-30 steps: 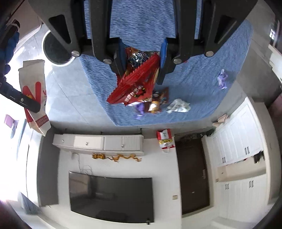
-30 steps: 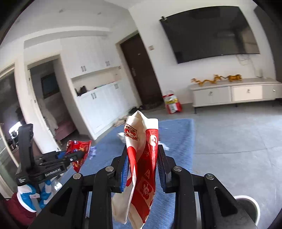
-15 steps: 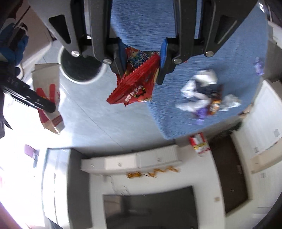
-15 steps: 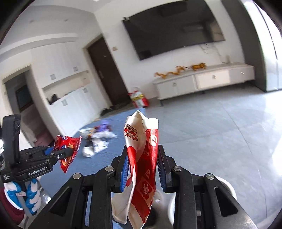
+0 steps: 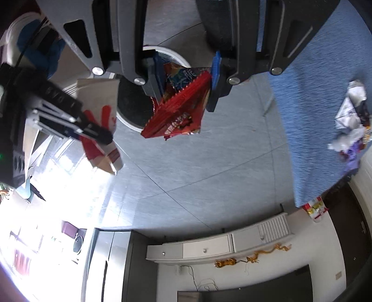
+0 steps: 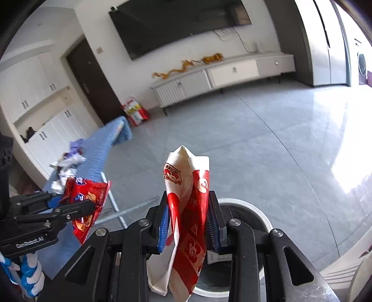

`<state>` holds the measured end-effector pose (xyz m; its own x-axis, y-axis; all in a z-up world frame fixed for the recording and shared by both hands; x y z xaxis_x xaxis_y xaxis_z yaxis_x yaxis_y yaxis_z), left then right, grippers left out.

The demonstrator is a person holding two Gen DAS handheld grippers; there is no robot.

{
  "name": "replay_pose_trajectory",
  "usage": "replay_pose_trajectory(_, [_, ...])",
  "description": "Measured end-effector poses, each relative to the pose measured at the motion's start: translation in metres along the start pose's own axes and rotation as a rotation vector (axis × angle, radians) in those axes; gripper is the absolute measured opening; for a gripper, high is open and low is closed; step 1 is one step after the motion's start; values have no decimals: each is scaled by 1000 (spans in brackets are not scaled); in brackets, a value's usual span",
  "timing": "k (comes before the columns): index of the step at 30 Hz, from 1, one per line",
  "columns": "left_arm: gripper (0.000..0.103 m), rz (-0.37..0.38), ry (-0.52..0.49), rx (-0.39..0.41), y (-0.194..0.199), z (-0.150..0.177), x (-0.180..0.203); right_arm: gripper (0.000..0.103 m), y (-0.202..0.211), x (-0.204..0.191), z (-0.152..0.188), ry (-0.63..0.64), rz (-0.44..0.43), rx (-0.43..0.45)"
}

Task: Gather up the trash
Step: 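Carry both bags over the white bin and open both tools, then bring both open tools back over the remaining trash on the rug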

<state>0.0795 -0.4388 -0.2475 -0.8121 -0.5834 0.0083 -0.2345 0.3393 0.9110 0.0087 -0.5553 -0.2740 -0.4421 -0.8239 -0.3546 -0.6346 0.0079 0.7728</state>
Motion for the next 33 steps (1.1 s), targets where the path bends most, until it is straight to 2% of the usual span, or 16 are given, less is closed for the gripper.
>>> replay_pose_trajectory(1, [33,15,6,-7,-4,-2,1,32,-4,7,1,-3,9,-7])
replay_pose_trajectory(3, [43,50,22,-21,-11,-7,4,32,-16,18,2,-18,43,-33])
replay_pose_trajectory(5, [47,80,35,-24,-15,-10,7,39,-21,27,4,-33,59,-48])
replay_pose_trajectory(7, [48,102,39,-28,-17,-13,8,43,-22,33,5,-49,73,-50])
replay_pose_trajectory(12, [48,118,45,-21,-12,-10,6,44,-13,39,6,-64,81,-37])
replay_pose_trajectory(18, [48,110,82,33,11,-1,-17,44,8,26,1,-52,70,6])
replay_pose_trajectory(26, [48,40,107,116,68,19,-44,46,45,-19,-6,26,44,81])
replay_pose_trajectory(32, [49,-81,120,241,130,38,-67,47,73,-65,-13,100,3,137])
replay_pose_trajectory(33, [52,-110,130,261,141,43,-73,47,77,-74,-14,116,-4,145])
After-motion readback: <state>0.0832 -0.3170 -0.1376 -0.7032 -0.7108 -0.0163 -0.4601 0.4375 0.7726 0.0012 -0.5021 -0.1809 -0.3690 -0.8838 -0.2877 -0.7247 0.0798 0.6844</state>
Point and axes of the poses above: each gripper's, at about its wrist camera, not at the fingertips, and y roughly against the way its jaws point, x to its right, z to its underside, the point moved 7 cm from there along -y, roughly the way its jaws point, and after that the axes turned 11 degrees about -x, right-handed, at the moved point
